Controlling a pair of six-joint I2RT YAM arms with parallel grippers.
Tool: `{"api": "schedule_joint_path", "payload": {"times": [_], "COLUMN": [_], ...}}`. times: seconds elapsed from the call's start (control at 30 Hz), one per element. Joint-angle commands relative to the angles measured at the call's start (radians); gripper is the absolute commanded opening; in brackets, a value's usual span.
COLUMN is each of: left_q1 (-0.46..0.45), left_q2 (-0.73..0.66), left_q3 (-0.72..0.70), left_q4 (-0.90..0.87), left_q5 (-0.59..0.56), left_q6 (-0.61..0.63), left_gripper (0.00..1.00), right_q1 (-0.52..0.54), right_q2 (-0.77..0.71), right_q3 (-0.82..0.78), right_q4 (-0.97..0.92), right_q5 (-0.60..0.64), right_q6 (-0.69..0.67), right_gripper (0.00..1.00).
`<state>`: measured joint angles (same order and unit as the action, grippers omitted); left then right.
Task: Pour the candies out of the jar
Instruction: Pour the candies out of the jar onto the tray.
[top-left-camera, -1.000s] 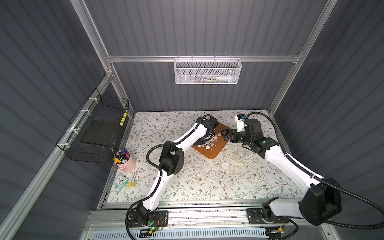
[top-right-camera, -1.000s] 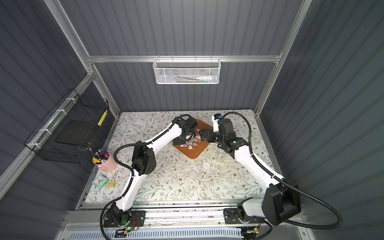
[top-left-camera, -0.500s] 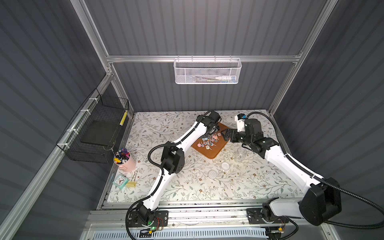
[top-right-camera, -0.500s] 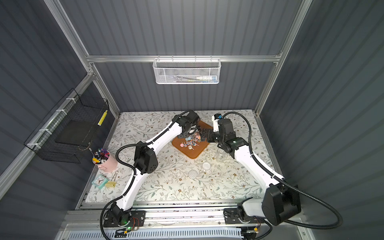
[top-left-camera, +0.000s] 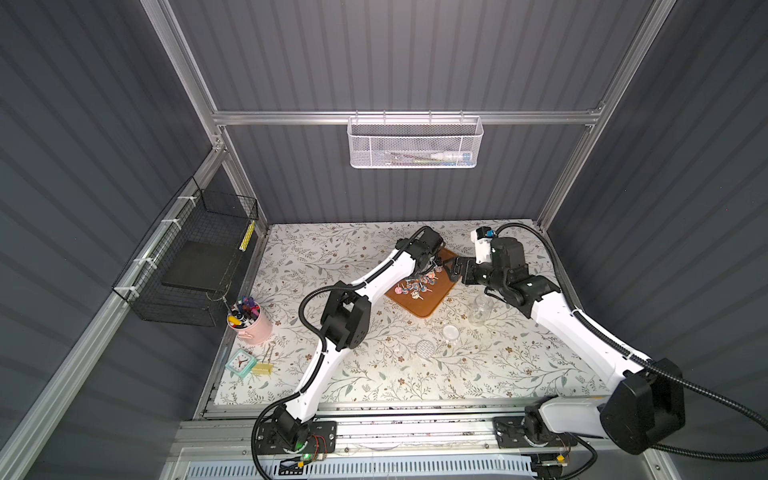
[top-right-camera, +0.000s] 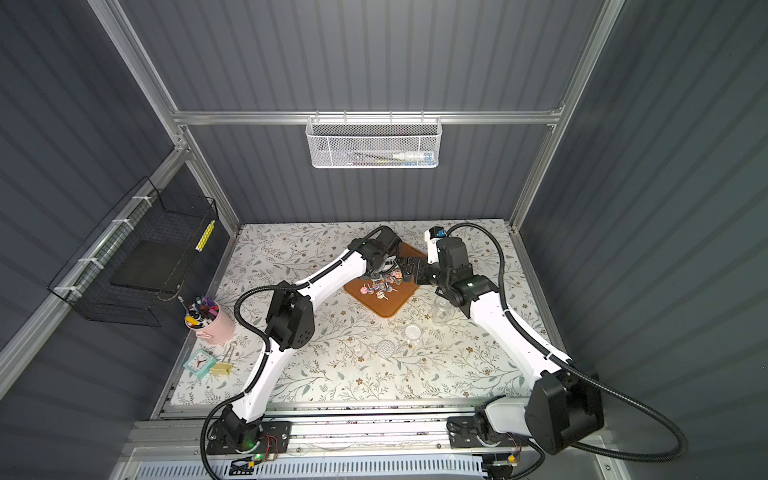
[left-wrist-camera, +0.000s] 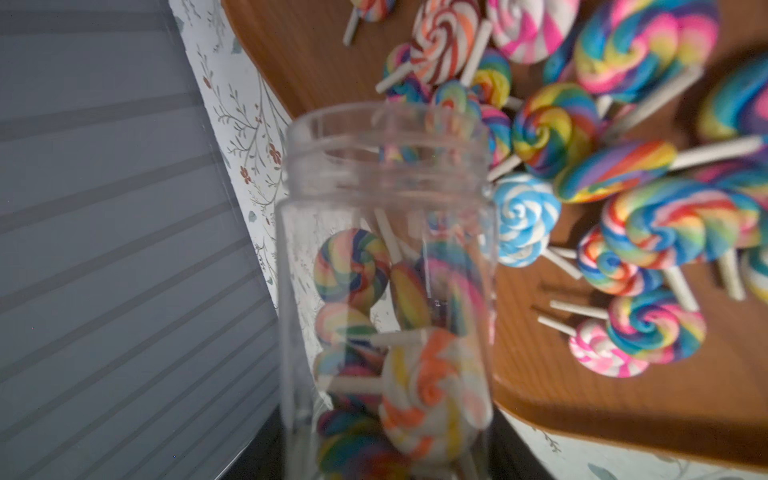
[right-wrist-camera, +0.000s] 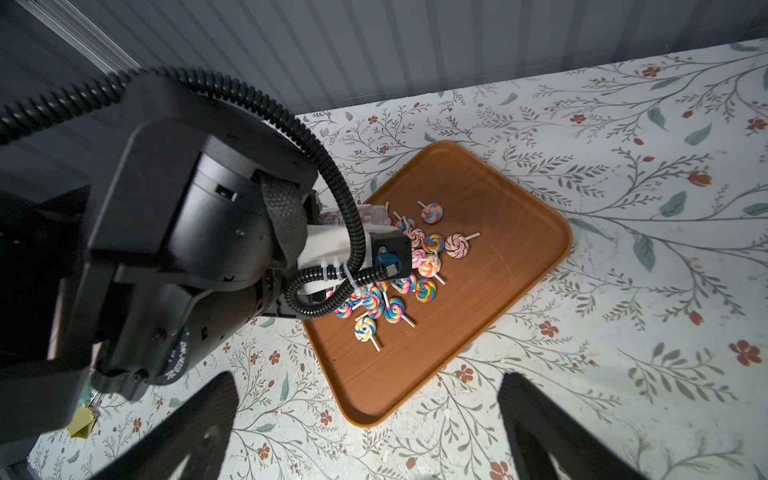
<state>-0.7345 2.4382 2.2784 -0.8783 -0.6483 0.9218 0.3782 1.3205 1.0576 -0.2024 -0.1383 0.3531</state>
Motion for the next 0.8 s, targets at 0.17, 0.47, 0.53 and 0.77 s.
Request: {"api": "schedule_joint_path", "payload": {"times": [0.17, 0.47, 0.53, 0.77], "left_q1": [-0.002, -0.002, -0.002, 0.0], "left_q2": [-0.079, -0.193, -0.185, -0.175], "left_q3": [-0.072, -0.208, -0.193, -0.194], "left_q4": [0.13, 0.228, 0.205, 0.173], "left_q5": [-0.072, 0.001, 0.0, 0.048], "left_q6": [0.262, 0.555, 0.597, 0.59], "left_gripper": [0.0, 0.0, 0.0, 0.0], "right_q1": [-0.004, -0.005, -0.004, -0.004], "right_q2": [-0.031, -0.018, -0.018, -0.021], "right_q3": [-0.019, -0.018, -0.022, -0.03], "right_q4": [-0.002, 0.015, 0.016, 0.021], "right_q5": [0.02, 0.006, 0.005, 0.008], "right_q6": [-0.016, -0.013, -0.012, -0.011], "right_gripper": [0.99, 0.99, 0.99, 0.99]}}
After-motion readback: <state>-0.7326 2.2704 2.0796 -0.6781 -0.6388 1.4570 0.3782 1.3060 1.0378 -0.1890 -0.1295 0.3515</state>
